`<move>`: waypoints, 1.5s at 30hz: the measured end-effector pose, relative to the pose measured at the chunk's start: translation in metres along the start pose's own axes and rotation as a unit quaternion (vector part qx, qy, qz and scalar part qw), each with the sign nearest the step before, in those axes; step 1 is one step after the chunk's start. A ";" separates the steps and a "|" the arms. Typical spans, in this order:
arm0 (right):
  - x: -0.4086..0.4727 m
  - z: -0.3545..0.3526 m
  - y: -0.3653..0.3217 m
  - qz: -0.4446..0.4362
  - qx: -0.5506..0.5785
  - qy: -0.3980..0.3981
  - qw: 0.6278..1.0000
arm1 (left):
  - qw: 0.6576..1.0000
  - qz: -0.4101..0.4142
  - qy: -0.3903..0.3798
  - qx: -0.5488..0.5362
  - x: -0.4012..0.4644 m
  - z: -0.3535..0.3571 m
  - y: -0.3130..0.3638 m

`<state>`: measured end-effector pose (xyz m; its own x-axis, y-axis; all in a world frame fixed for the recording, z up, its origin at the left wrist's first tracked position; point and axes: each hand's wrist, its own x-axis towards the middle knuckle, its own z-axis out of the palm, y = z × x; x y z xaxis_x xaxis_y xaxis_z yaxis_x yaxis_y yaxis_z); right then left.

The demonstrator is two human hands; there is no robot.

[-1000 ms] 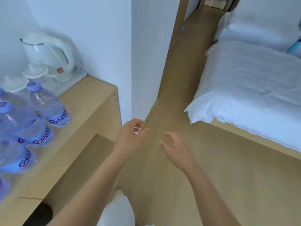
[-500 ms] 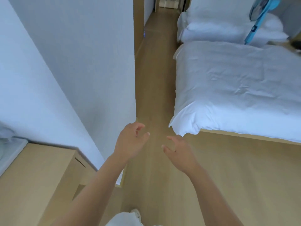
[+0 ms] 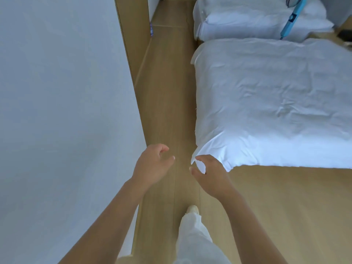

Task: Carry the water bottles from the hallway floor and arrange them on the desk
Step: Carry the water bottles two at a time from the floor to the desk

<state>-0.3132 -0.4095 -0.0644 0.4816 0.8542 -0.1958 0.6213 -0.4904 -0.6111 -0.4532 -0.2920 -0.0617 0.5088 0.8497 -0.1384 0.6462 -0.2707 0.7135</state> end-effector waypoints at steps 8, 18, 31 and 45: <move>0.163 -0.079 0.020 -0.043 -0.067 -0.007 0.997 | 0.999 -0.033 0.009 -0.015 0.150 0.021 0.063; 0.336 -0.112 0.023 -0.062 -0.077 -0.013 0.995 | 0.999 -0.053 0.009 -0.012 0.311 0.012 0.078; 0.592 -0.117 -0.046 -0.054 -0.079 0.000 0.995 | 0.998 -0.051 -0.014 -0.028 0.593 -0.060 0.091; 0.844 -0.155 -0.049 -0.023 -0.052 -0.016 0.998 | 0.998 -0.064 -0.008 -0.019 0.848 -0.064 0.111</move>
<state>0.1586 0.3086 -0.0806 0.4327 0.8801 -0.1953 0.7030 -0.4650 -0.5380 0.0132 0.4278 -0.0559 0.4323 0.8692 -0.2402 0.6849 -0.1432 0.7144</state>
